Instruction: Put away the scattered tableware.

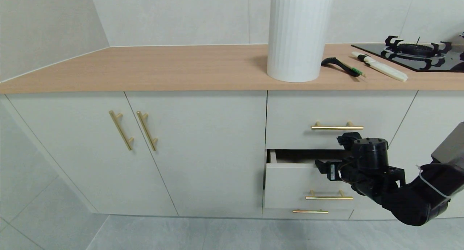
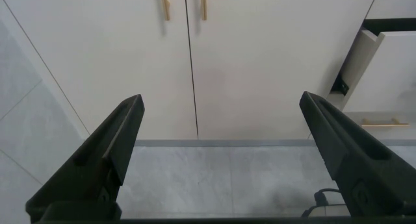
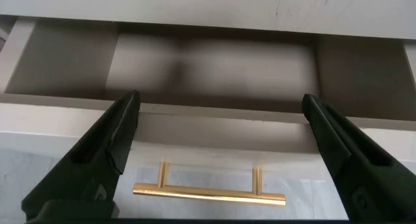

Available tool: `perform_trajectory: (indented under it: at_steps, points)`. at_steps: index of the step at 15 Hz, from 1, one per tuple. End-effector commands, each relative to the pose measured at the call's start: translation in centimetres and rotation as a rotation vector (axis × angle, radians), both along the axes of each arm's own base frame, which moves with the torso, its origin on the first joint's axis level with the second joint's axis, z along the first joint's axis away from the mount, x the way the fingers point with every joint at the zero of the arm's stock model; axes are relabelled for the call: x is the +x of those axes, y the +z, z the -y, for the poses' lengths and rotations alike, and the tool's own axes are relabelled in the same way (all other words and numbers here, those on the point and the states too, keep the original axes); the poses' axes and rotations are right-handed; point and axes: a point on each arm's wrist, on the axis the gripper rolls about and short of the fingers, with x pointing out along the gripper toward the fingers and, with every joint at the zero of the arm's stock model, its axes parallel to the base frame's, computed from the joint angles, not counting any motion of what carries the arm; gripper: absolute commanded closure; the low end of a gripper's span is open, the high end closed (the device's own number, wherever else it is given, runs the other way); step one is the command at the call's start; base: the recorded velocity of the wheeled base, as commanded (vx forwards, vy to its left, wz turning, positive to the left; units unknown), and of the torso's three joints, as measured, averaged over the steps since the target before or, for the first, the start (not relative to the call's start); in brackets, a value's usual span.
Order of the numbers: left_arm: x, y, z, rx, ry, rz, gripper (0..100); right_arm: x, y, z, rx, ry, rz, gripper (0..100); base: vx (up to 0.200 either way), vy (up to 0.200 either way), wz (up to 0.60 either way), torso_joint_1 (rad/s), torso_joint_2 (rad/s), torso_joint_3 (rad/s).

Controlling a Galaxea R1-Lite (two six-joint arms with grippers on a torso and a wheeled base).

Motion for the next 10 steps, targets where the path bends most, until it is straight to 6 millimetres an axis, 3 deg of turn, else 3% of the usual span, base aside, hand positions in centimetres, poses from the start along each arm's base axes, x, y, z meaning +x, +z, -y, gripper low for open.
perform_trajectory:
  at_steps: [1,4,7,10]
  points:
    - [0.0,0.0,0.0,0.000,0.000,0.000,0,0.0,-0.4,0.0,-0.006,0.002,-0.015,0,0.000,0.000,0.00,0.000,0.00,0.000]
    - [0.0,0.0,0.0,0.000,0.000,0.001,0,-0.1,-0.5,0.0,-0.009,0.002,-0.023,0,0.000,0.000,0.00,0.000,0.00,0.000]
    - [0.0,0.0,0.0,0.000,0.000,0.000,0,0.2,-1.8,-0.1,-0.019,0.001,-0.053,0,0.000,0.000,0.00,0.000,0.00,0.000]
    - [0.0,0.0,0.0,0.000,0.000,0.000,0,0.1,-1.1,0.0,-0.015,0.000,-0.040,0,0.000,0.000,0.00,0.000,0.00,0.000]
